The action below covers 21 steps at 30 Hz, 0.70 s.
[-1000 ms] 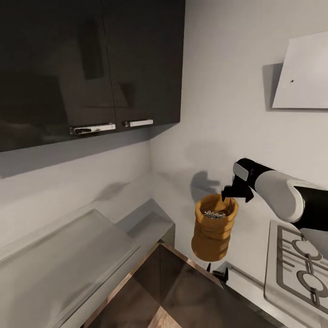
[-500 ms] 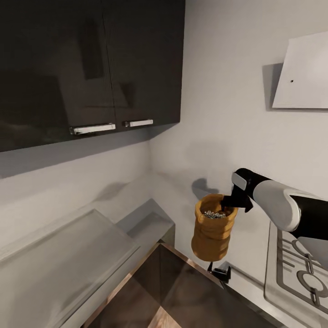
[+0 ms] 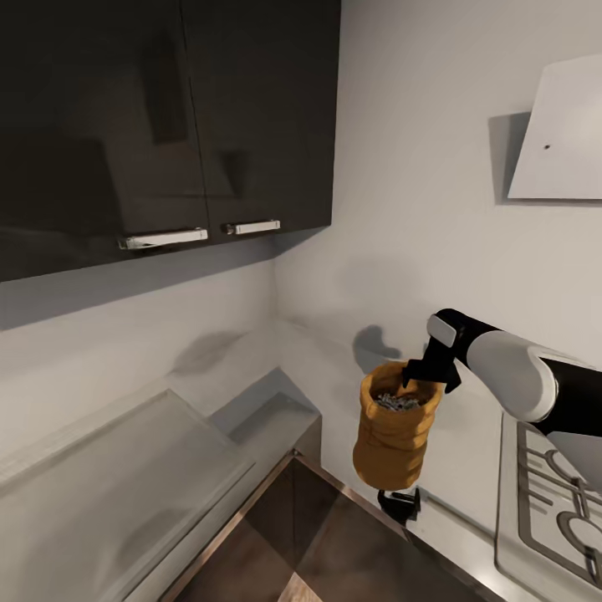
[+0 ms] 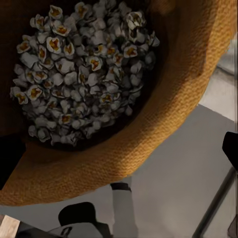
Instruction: In the kitchen, take the popcorn bag from the countertop, put it into the microwave, and heat it until the popcorn is cooked so the cooked popcorn ends up inside the bag.
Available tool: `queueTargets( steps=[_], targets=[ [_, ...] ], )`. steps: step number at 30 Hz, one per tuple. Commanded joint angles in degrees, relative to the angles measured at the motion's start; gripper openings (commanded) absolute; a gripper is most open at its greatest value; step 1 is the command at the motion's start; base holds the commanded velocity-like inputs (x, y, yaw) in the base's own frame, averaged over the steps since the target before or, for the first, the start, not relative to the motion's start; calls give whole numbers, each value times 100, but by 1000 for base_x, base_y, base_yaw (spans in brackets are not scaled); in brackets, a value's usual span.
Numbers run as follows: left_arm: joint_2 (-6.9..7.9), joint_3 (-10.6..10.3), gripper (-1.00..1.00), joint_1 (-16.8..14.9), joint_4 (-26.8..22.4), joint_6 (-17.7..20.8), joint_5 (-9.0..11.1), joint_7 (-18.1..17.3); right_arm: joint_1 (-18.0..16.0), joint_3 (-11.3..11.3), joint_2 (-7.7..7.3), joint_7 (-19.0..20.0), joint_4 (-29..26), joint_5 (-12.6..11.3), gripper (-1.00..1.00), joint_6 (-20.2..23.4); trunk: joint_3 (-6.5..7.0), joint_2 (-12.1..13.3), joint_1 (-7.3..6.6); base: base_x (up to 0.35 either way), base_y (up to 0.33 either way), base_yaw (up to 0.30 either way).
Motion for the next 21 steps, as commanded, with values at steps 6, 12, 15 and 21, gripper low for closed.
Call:
queueTargets(
  steps=[6, 12, 15, 21],
  targets=[
    [-7, 23, 100, 4, -6, -13, 5, -3, -5, -60, -102, -42, 11, 9, 100, 0, -1, -3, 2, 85, 0, 0],
    [-6, 23, 100, 4, -6, -12, 5, -5, -5, -57, -129, -42, 11, 7, 100, 1, -1, -3, 2, 72, 0, 0],
    [-4, 23, 100, 4, -6, -10, 5, -5, -5, -55, -132, -42, 11, 8, 100, 0, -2, -3, 2, 4, 0, -33],
    [-8, 23, 100, 4, -6, -10, 5, -5, -5, -55, -156, -42, 17, 9, 100, 3, -17, -3, 2, 1, 0, -179]
  ],
)
